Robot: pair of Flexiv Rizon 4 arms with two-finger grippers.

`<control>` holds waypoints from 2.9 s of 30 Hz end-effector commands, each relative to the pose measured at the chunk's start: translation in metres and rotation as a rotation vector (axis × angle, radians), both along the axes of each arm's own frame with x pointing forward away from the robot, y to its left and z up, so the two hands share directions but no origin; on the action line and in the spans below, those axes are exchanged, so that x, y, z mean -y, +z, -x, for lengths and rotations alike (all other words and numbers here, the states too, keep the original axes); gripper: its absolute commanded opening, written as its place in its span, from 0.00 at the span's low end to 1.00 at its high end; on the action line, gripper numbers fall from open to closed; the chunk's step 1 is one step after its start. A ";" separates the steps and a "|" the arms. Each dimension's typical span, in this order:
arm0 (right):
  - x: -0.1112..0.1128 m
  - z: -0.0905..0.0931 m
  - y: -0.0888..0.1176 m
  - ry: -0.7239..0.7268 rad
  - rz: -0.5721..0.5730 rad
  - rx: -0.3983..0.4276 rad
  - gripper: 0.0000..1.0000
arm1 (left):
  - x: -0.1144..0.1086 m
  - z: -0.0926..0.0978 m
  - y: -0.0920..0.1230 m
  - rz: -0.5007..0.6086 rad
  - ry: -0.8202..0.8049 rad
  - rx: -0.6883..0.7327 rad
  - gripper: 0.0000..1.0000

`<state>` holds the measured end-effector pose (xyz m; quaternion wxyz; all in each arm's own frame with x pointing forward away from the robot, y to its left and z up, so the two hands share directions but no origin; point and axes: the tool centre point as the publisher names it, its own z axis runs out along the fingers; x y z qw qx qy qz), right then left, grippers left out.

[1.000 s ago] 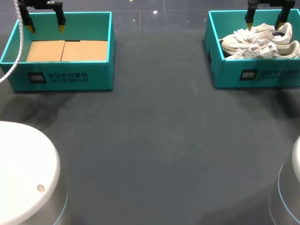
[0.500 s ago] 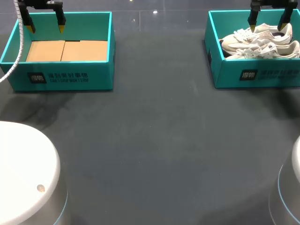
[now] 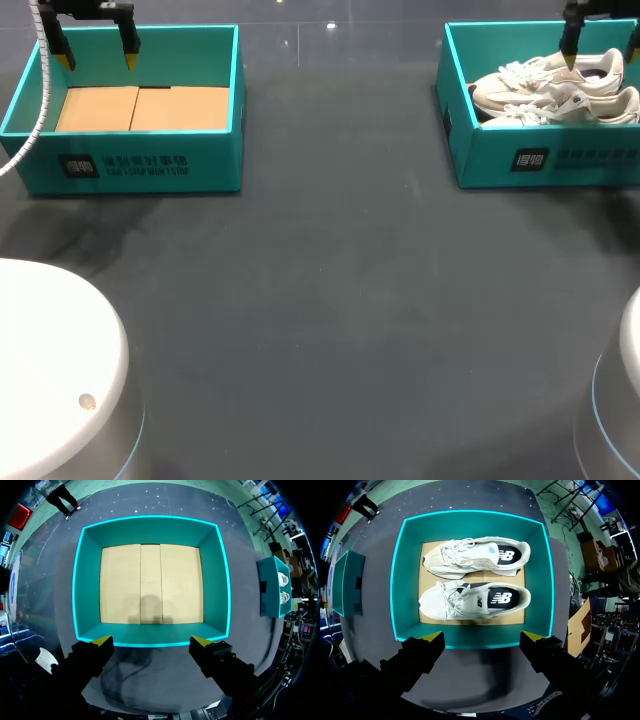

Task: Take the shoe out of the shoebox, open the shoe tongue, remove and reinsert the insole, then place the shoe into the shoebox

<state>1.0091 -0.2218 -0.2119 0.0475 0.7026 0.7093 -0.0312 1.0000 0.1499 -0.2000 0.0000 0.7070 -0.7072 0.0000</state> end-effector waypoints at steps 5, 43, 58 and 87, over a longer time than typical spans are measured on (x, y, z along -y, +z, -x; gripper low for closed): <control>0.027 0.003 -0.013 -0.002 0.014 0.005 1.00 | 0.000 0.000 0.000 0.000 0.000 0.000 1.00; 0.093 -0.026 -0.078 0.059 0.031 0.018 0.91 | 0.000 0.000 0.000 0.000 0.000 0.000 1.00; 0.109 -0.040 -0.095 0.060 0.016 0.012 0.79 | 0.000 0.000 0.000 0.000 0.000 0.000 1.00; 0.123 -0.043 -0.135 0.076 -0.027 -0.024 0.70 | 0.000 0.000 0.000 0.000 0.000 0.000 1.00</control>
